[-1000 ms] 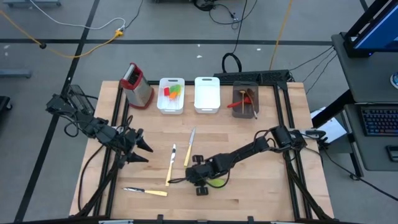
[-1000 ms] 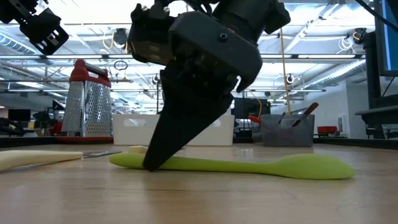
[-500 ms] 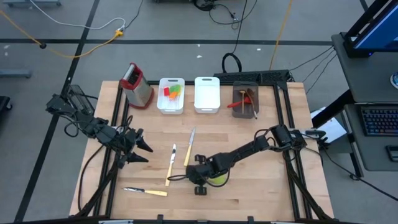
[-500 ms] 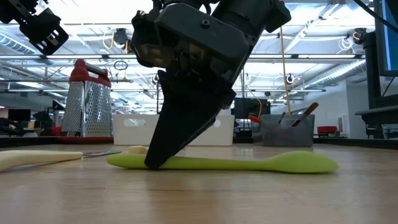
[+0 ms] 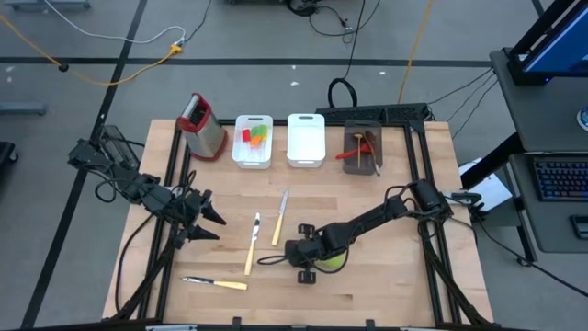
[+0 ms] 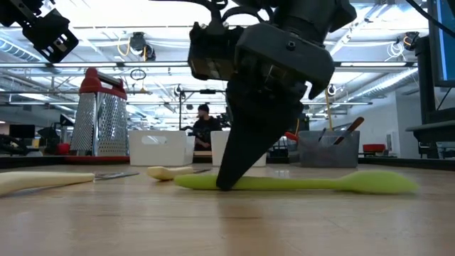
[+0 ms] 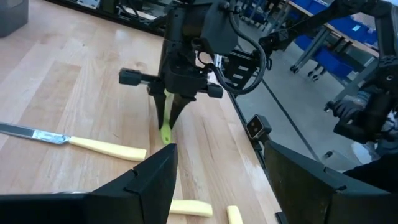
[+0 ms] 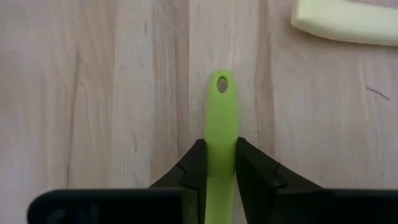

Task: Pick & Place Kitchen Items
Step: Put the light green serving spoon into the black bin

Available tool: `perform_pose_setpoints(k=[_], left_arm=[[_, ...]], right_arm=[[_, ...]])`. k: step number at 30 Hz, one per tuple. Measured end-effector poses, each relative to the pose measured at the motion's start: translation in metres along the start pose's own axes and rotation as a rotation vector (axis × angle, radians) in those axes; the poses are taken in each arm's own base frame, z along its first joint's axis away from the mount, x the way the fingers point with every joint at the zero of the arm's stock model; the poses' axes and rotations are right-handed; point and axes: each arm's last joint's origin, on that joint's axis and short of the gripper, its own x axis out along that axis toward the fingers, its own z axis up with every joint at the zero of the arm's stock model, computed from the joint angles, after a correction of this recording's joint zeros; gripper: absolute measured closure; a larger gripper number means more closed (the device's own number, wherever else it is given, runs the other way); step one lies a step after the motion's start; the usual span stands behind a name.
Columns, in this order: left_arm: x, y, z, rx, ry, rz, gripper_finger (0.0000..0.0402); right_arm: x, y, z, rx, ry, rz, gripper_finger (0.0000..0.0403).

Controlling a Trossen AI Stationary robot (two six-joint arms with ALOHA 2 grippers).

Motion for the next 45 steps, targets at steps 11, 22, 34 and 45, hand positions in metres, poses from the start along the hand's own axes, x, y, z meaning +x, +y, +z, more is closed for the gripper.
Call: perform_pose_setpoints(k=[11, 22, 34, 45], left_arm=[[0.001, -0.002, 0.004, -0.029, -0.041, -0.019, 0.0160], [0.012, -0.006, 0.008, -0.035, -0.069, -0.038, 0.0160], [0.031, -0.005, 0.003, -0.059, -0.013, -0.009, 0.0160], [0.054, -0.007, 0.004, -0.031, -0.051, -0.017, 0.0160]], right_arm=[[-0.022, -0.013, 0.013, 0.056, -0.073, -0.044, 0.0352], [-0.052, -0.025, 0.031, 0.102, -0.207, -0.028, 0.0349], [-0.106, -0.048, 0.055, 0.181, -0.448, -0.080, 0.0348], [-0.156, -0.069, 0.081, 0.222, -0.768, -0.032, 0.0348]])
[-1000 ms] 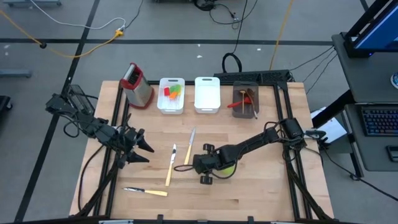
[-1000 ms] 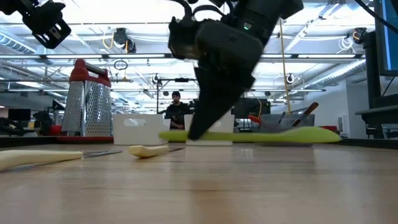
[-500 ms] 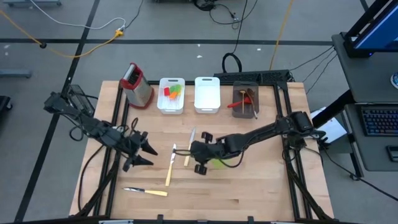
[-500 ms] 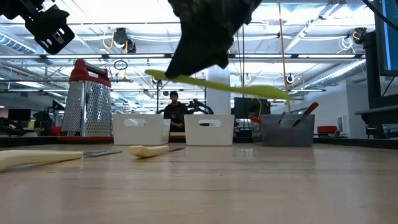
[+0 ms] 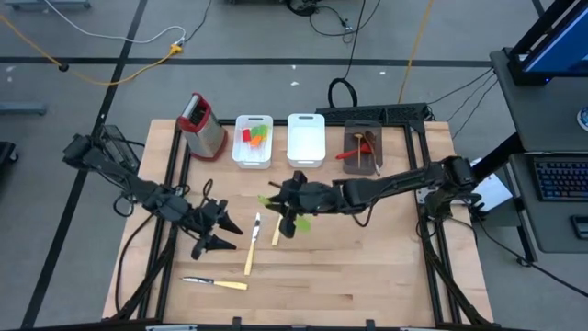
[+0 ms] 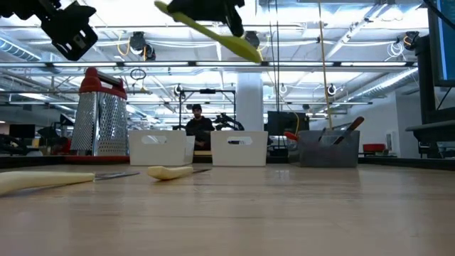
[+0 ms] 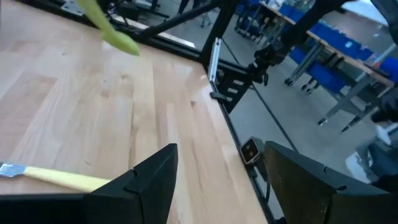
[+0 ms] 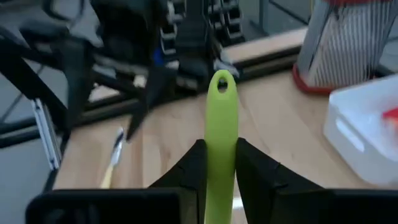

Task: Pick & Place Kitchen Items
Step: Put the light green serving spoon into the black bin

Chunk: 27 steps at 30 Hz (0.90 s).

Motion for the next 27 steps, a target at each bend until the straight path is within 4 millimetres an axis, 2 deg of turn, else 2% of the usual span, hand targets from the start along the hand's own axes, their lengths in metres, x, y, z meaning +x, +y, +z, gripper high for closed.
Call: perform_pose_setpoints(k=[6, 12, 21, 27], left_arm=[[0.006, 0.005, 0.004, -0.058, -0.039, 0.028, 0.0160], [0.006, 0.005, 0.016, -0.098, -0.140, -0.033, 0.0160], [0.005, 0.011, 0.028, -0.219, -0.225, -0.060, 0.0160], [0.001, 0.016, 0.043, -0.339, -0.356, -0.099, 0.0160]], right_arm=[[-0.008, -0.001, 0.025, 0.007, -0.183, 0.043, 0.0348], [-0.016, -0.001, 0.041, -0.057, -0.330, 0.038, 0.0348], [-0.041, -0.001, 0.067, -0.272, -0.510, -0.095, 0.0348], [-0.050, 0.000, 0.077, -0.396, -0.604, -0.157, 0.0348]])
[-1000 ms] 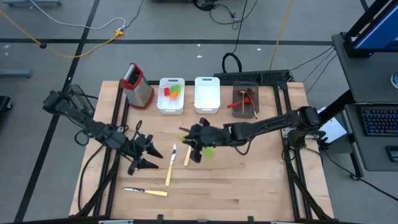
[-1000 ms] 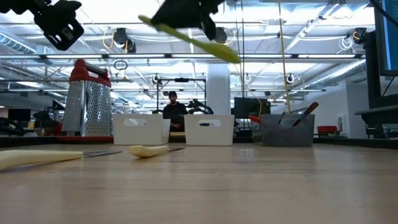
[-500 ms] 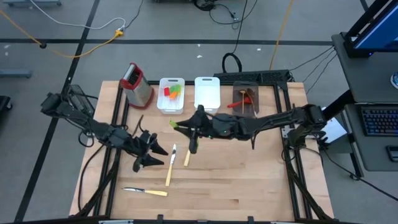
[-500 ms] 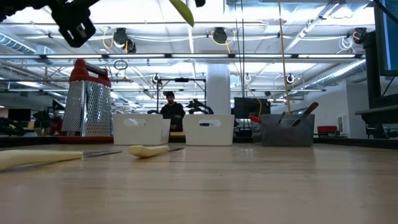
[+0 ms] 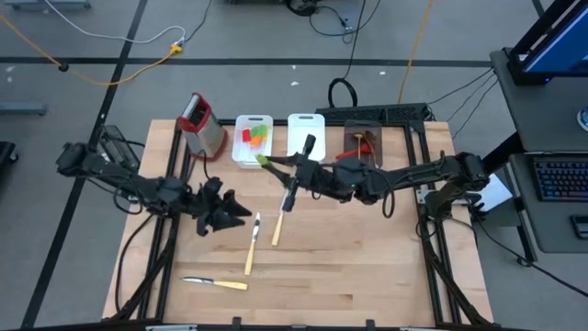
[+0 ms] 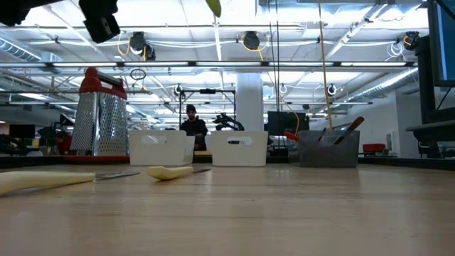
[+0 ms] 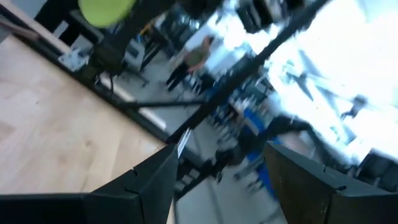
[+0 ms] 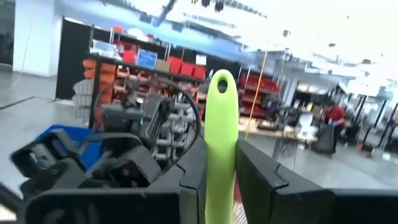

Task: Pick & Place Kitchen Items
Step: Put the light green serving spoon into the black bin

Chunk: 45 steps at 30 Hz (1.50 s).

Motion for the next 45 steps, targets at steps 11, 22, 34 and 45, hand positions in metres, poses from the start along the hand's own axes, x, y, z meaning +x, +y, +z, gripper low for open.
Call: perform_pose_setpoints(k=[11, 22, 34, 45], left_arm=[[-0.004, 0.002, 0.034, -0.382, -0.256, -0.114, 0.0160], [-0.006, 0.010, 0.044, -0.794, -0.423, -0.110, 0.0160], [0.029, 0.024, 0.044, -1.058, -0.538, -0.074, 0.0160], [0.061, 0.022, 0.077, -0.979, -0.532, -0.145, 0.0160]], right_arm=[[0.000, -0.002, 0.002, -0.146, -0.013, -0.005, 0.0348], [0.000, 0.000, 0.003, -0.333, -0.035, 0.034, 0.0348], [0.000, 0.001, 0.004, -0.468, -0.067, 0.063, 0.0348], [-0.001, 0.003, 0.004, -0.488, -0.085, 0.110, 0.0348]])
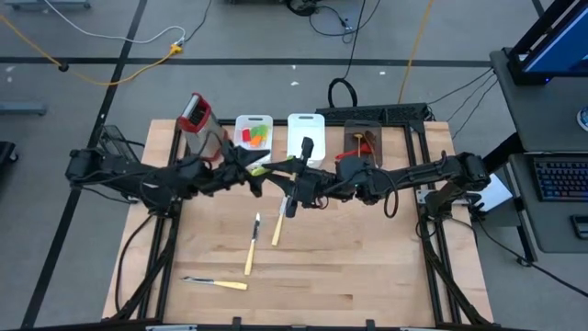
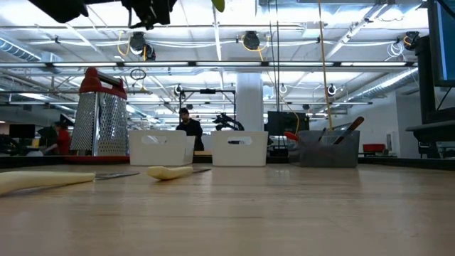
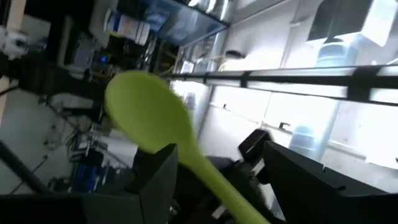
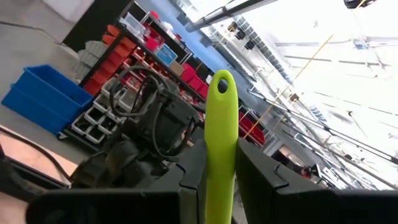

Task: Pick & Place Kitchen Items
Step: Put the light green serving spoon into the black bin

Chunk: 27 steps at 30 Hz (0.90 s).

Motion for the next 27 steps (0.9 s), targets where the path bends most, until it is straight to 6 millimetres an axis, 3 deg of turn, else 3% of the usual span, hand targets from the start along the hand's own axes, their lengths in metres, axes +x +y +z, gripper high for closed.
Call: perform_pose_setpoints(k=[17, 27], left_arm=[[0.004, 0.006, -0.003, -0.091, 0.090, 0.043, 0.0160], [0.016, -0.012, -0.012, -0.077, 0.188, 0.031, 0.0160]], right_arm=[[0.000, 0.003, -0.004, -0.006, 0.040, 0.035, 0.0348], [0.000, 0.006, -0.009, 0.011, 0.083, 0.068, 0.0348]])
